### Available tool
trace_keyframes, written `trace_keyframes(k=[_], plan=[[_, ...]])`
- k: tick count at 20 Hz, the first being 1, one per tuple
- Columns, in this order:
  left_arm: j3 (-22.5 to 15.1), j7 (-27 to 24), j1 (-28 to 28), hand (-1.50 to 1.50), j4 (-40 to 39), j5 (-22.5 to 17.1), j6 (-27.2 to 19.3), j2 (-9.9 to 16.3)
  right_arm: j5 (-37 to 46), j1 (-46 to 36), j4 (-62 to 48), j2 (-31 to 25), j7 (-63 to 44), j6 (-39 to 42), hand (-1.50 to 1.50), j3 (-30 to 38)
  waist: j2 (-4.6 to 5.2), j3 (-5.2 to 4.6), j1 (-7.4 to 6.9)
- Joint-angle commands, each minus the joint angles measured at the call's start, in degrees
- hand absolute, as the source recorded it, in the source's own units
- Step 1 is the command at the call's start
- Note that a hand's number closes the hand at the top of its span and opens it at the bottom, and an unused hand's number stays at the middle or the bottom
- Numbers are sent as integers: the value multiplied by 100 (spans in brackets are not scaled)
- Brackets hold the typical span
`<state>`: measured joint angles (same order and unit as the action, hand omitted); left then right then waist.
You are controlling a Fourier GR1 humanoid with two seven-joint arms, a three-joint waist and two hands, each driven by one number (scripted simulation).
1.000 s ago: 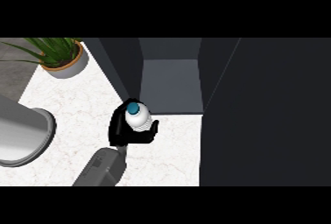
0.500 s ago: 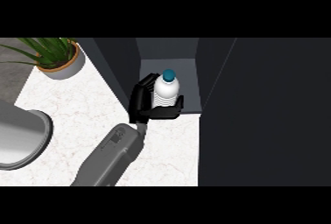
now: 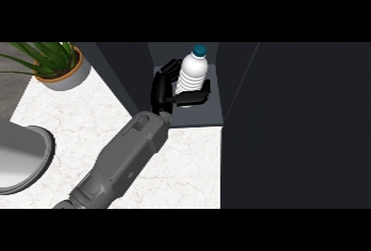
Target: Pick up the bottled water, place it into the cabinet and close the cabinet
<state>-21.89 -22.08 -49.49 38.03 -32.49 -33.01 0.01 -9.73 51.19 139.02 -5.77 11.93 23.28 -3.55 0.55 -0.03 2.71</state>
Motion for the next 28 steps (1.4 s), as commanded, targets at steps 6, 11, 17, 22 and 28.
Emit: trace_keyframes(k=[6, 11, 17, 22, 28], plan=[[150, -177, -905, 150, -1977, 479, -273, 113, -695, -12, 366, -90, -173, 140, -150, 168, 83, 0, 161], [741, -198, -1247, 150, -2318, 139, -333, 200, -825, -202, 149, -110, -179, 147, -150, 393, 76, -2, 90], [701, -737, -1205, 150, -2946, 385, -432, 274, -547, -106, 169, -15, -98, 262, -150, 68, 124, -6, 242], [636, -793, -1633, -150, -3204, 569, -857, 318, -668, -148, 95, -187, 120, 445, -150, 392, 144, -2, 317], [703, -886, -1767, -150, -3360, 592, -784, 459, -632, -200, -92, -102, 130, 528, -150, 169, 174, -6, 293]])
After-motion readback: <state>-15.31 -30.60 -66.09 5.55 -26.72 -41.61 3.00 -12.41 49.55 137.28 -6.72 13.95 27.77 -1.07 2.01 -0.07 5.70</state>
